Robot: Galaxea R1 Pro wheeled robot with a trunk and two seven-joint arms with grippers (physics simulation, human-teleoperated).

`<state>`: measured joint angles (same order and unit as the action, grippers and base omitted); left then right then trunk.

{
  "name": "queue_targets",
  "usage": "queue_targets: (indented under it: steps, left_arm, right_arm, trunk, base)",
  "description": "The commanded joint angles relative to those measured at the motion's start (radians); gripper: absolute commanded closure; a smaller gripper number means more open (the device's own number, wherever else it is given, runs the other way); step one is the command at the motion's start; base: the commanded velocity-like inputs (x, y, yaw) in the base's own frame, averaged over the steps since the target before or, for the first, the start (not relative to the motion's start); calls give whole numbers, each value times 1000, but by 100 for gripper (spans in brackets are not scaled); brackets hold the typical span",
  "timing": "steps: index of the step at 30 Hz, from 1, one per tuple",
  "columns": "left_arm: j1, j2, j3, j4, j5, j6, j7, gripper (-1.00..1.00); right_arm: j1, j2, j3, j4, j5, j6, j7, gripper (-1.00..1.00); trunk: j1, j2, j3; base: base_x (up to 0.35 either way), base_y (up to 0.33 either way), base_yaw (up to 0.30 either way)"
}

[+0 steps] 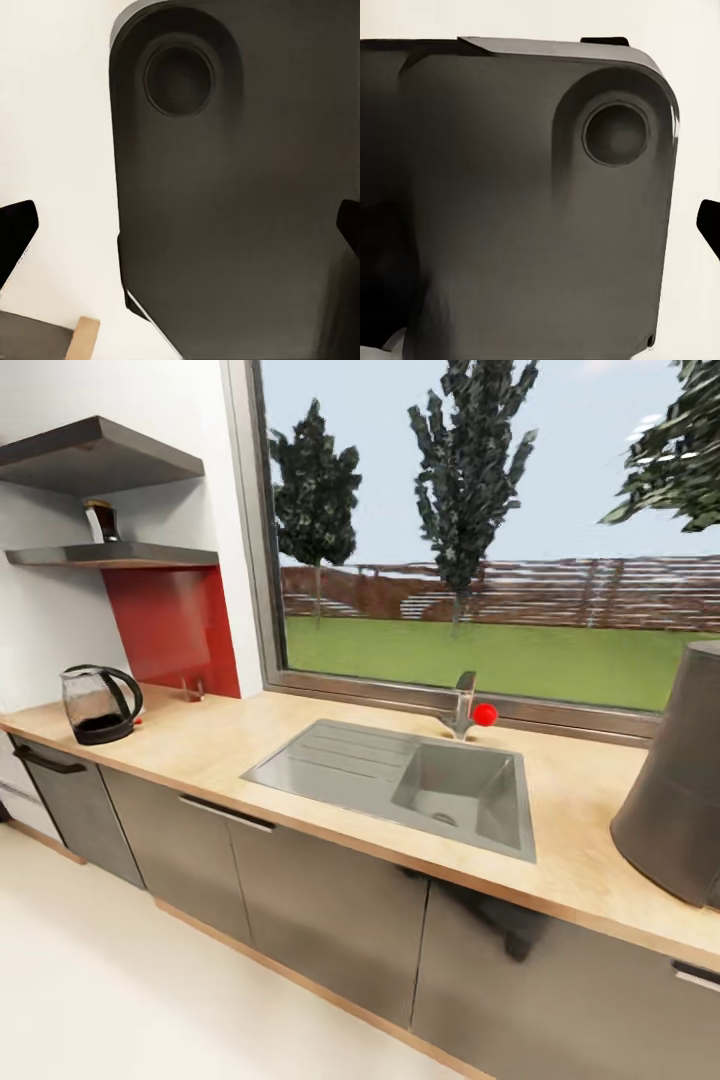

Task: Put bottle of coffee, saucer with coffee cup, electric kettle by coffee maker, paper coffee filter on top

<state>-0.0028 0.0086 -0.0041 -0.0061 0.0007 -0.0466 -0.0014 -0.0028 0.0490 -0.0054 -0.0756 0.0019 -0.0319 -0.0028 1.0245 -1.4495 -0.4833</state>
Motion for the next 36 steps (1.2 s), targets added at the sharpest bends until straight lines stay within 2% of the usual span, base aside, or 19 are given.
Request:
queue_targets:
  steps: [1, 24, 36]
  left_arm:
    - [0, 0, -1, 0, 0, -2, 0, -100]
    - [-5, 9, 1, 0, 1, -4, 5, -100]
    - [-7, 8, 1, 0, 1, -4, 8, -100]
  right_arm:
    - [0, 0, -1, 0, 0, -3, 0, -100]
    - [0, 0, 5, -3, 1, -16, 0, -100]
    - [0, 0, 3, -35, 0, -17, 0, -100]
  trunk:
    - [0, 0, -2]
    - [0, 0, -3]
    - [0, 0, -3]
  base:
    - [255, 246, 230]
    - [254, 247, 18]
    - [184, 288, 0]
